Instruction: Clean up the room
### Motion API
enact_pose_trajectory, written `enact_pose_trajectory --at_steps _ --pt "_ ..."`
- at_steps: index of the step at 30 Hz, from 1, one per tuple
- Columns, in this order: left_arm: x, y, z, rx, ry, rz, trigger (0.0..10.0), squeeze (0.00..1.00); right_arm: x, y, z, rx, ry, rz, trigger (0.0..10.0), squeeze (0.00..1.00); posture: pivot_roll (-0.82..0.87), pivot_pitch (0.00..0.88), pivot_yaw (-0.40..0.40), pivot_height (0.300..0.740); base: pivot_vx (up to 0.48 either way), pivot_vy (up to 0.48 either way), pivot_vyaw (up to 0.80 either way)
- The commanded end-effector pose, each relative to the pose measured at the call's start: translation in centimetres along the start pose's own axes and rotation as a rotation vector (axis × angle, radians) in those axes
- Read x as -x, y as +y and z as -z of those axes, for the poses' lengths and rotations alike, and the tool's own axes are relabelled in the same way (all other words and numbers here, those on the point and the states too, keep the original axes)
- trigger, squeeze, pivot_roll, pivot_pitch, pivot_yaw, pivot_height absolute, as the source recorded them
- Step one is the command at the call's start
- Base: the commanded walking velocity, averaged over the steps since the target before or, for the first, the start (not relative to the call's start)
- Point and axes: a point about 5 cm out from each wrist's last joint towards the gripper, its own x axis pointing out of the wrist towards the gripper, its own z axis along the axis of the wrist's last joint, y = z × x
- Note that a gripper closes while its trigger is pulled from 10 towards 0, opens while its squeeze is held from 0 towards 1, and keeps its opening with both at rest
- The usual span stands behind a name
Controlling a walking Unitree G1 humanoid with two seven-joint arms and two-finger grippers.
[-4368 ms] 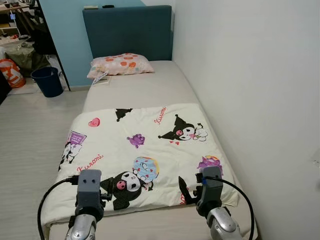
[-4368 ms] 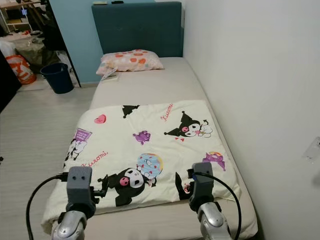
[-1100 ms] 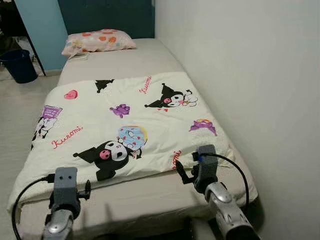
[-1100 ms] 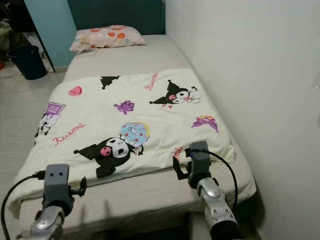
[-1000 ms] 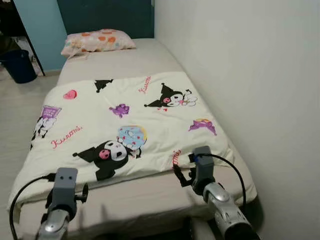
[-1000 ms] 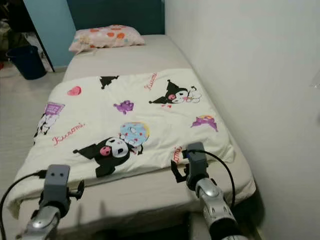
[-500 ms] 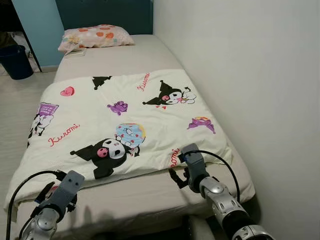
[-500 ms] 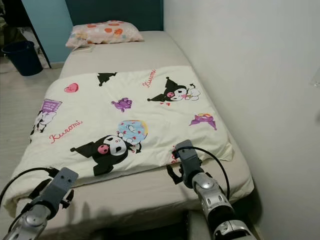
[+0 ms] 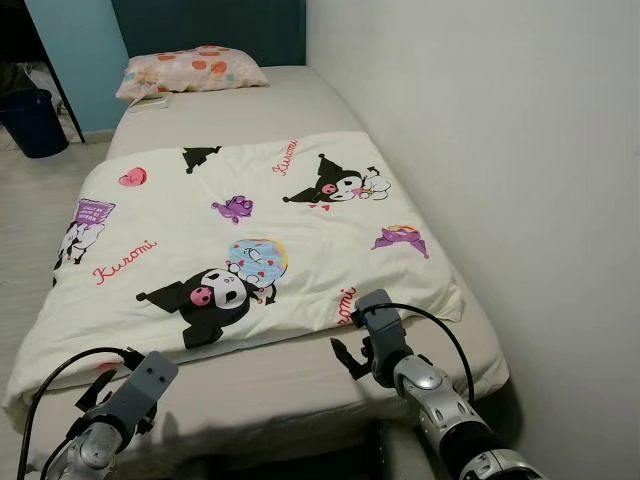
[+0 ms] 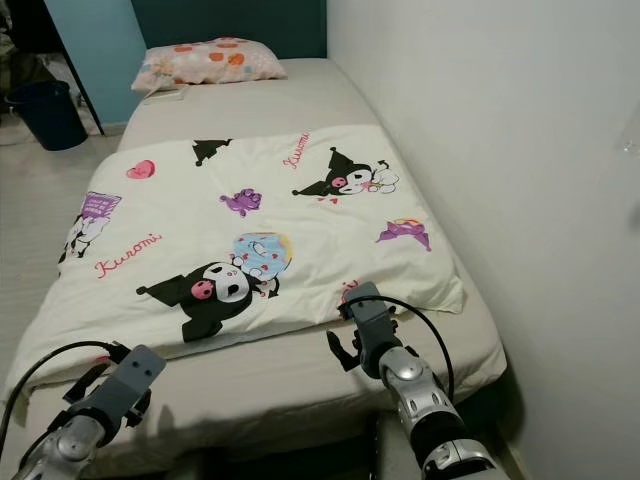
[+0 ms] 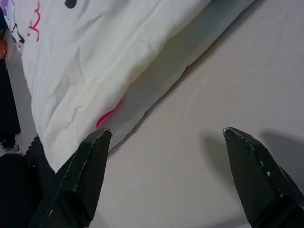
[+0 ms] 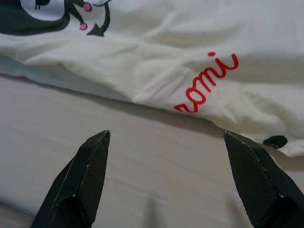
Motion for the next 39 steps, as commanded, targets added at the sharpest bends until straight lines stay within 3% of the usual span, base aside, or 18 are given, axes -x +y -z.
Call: enact_pose_trajectory --at_steps 1,9,10,11,14,20,22,26,27,28,29,30,31,34,36,37,38,39 --pt "0.1 0.0 0.7 -0.021 0.020 0.002 10.0 0.00 -0.1 0.3 0.2 0.027 0.013 -0.021 10.0 0.00 -0.03 0.227 -0.064 0.564 0.000 0.000 0.00" --pt "0.2 0.0 1.1 0.037 0.034 -0.012 10.0 0.00 -0.2 0.5 0.0 0.040 0.008 -0.031 10.0 0.00 -0.04 0.226 -0.066 0.564 0.000 0.000 0.00" --pt "0.2 -0.1 1.0 0.154 0.040 -0.026 10.0 0.00 -0.3 0.5 -0.1 0.040 0.006 -0.033 10.0 0.00 -0.04 0.228 -0.065 0.564 0.000 0.000 0.00" --pt "0.1 -0.1 0.9 0.202 0.041 -0.035 10.0 0.00 -0.3 0.5 -0.1 0.040 0.005 -0.034 10.0 0.00 -0.04 0.228 -0.065 0.564 0.000 0.000 0.00" --pt "0.1 -0.2 0.7 0.240 0.034 -0.036 10.0 0.00 -0.3 0.6 0.0 0.041 0.005 -0.035 10.0 0.00 -0.04 0.228 -0.065 0.564 0.000 0.000 0.00" --pt "0.0 -0.4 0.5 0.221 0.024 -0.029 10.0 0.00 -0.3 0.5 -0.1 0.056 0.010 -0.034 10.0 0.00 -0.04 0.242 -0.069 0.564 0.000 0.000 0.00" --pt "-0.3 0.2 0.4 0.096 0.020 -0.035 10.0 0.00 -0.4 0.2 -0.2 0.149 0.028 -0.021 10.0 0.00 -0.04 0.257 -0.071 0.564 0.000 0.000 0.00" --pt "-0.5 0.7 0.4 -0.008 0.018 -0.034 10.0 0.00 -0.5 0.0 -0.5 0.198 0.026 -0.027 10.0 0.00 -0.04 0.266 -0.074 0.564 0.000 0.000 0.00" --pt "-0.6 1.0 0.3 -0.077 0.007 -0.022 10.0 0.00 -0.5 -0.1 -0.9 0.231 0.017 -0.033 10.0 0.73 -0.04 0.281 -0.076 0.564 0.000 0.000 0.00" --pt "-0.6 1.0 0.3 -0.077 0.007 -0.022 10.0 0.00 -0.5 -0.1 -0.9 0.231 0.017 -0.033 10.0 0.73 -0.04 0.281 -0.076 0.564 0.000 0.000 0.00" --pt "-0.6 1.3 0.4 -0.162 0.003 -0.014 10.0 0.38 -0.6 -0.1 -1.3 0.274 0.012 -0.041 10.0 1.00 -0.04 0.309 -0.082 0.564 0.000 0.000 0.00" --pt "-0.7 1.8 0.5 -0.234 0.000 -0.003 10.0 1.00 -0.7 -0.2 -1.7 0.317 0.006 -0.050 10.0 1.00 -0.04 0.332 -0.087 0.564 0.000 0.000 0.00" --pt "-0.7 2.2 0.5 -0.296 -0.001 0.003 10.0 1.00 -0.9 -0.2 -2.0 0.355 0.006 -0.053 10.0 1.00 -0.04 0.342 -0.088 0.564 0.000 0.000 0.00" --pt "-0.7 2.5 0.6 -0.326 0.000 0.004 10.0 1.00 -0.9 -0.2 -2.2 0.375 0.006 -0.054 10.0 1.00 -0.04 0.346 -0.088 0.564 0.000 0.000 0.00" --pt "-0.9 3.3 0.5 -0.421 0.005 -0.006 10.0 1.00 -1.1 -0.3 -2.7 0.465 0.015 -0.051 10.0 1.00 -0.04 0.384 -0.093 0.564 0.000 0.000 0.00" --pt "-0.9 3.3 0.5 -0.421 0.005 -0.006 10.0 1.00 -1.1 -0.3 -2.7 0.465 0.015 -0.051 10.0 1.00 -0.04 0.384 -0.093 0.564 0.000 0.000 0.00" --pt "-1.0 4.3 0.5 -0.503 0.013 -0.034 10.0 0.89 -1.3 -0.4 -3.2 0.557 0.018 -0.049 10.0 0.73 -0.04 0.406 -0.095 0.564 0.000 0.000 0.00" --pt "-1.0 4.3 0.5 -0.503 0.013 -0.034 10.0 0.89 -1.3 -0.4 -3.2 0.557 0.018 -0.049 10.0 0.73 -0.04 0.406 -0.095 0.564 0.000 0.000 0.00"
